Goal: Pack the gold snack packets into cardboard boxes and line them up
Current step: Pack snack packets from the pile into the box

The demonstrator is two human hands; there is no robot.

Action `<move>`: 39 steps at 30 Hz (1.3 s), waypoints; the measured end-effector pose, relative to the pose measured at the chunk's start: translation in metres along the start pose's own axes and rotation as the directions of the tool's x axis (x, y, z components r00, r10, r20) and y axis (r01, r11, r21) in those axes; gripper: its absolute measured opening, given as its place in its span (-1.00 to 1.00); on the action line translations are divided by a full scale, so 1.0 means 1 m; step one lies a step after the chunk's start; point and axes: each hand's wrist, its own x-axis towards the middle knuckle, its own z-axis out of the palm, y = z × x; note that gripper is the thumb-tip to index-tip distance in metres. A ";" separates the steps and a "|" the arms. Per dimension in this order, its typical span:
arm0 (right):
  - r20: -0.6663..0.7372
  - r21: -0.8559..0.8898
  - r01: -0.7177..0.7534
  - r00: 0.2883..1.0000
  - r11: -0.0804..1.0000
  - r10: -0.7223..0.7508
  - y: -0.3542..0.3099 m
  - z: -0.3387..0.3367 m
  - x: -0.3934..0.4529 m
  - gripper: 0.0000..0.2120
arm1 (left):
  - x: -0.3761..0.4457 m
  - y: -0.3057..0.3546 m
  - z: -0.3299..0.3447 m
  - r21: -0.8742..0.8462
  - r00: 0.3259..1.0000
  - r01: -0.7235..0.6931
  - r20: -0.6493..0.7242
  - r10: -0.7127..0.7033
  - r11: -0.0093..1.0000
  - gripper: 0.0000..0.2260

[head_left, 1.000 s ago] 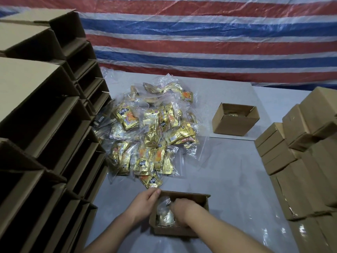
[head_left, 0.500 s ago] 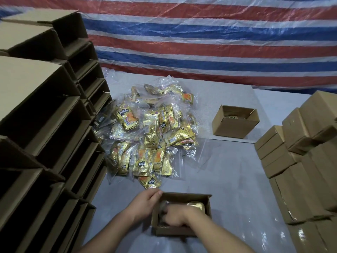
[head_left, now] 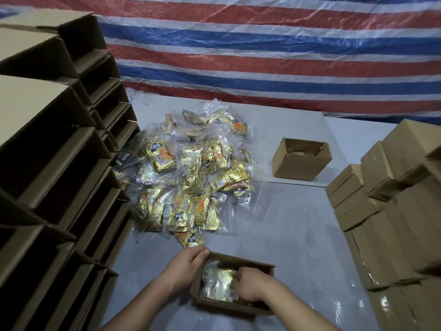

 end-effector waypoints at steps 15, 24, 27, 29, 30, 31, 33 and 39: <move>-0.491 0.518 0.059 0.837 0.853 0.240 0.061 0.013 0.002 -0.18 | -0.009 0.002 0.001 -0.213 0.953 0.234 -0.141 -0.267 0.949 -0.55; -0.352 0.717 -0.021 0.852 0.697 0.387 0.084 0.023 0.012 -0.74 | 0.011 0.049 0.056 -0.161 0.943 0.294 -0.112 -0.314 0.942 -0.69; -0.404 0.729 -0.023 0.792 0.684 0.458 0.114 0.003 0.016 -0.77 | 0.040 0.082 0.075 -0.196 0.919 0.369 -0.070 -0.388 0.909 -0.60; -0.426 0.742 -0.007 0.767 0.670 0.480 0.134 -0.010 0.021 -0.77 | 0.062 0.100 0.090 -0.151 0.911 0.387 -0.093 -0.402 0.910 -0.57; -0.440 0.747 0.009 0.756 0.665 0.485 0.143 -0.015 0.024 -0.77 | 0.073 0.108 0.097 -0.130 0.910 0.381 -0.123 -0.396 0.916 -0.58; -0.460 0.747 0.025 0.742 0.665 0.488 0.153 -0.021 0.028 -0.77 | 0.084 0.116 0.105 -0.117 0.913 0.367 -0.148 -0.381 0.923 -0.60; -0.495 0.747 0.051 0.708 0.663 0.503 0.173 -0.034 0.036 -0.76 | 0.105 0.135 0.120 -0.129 0.933 0.314 -0.143 -0.331 0.941 -0.68; -0.553 0.726 0.074 0.654 0.684 0.516 0.231 -0.089 0.074 -0.73 | 0.183 0.168 0.148 -0.078 0.941 0.268 -0.195 -0.278 0.960 -0.62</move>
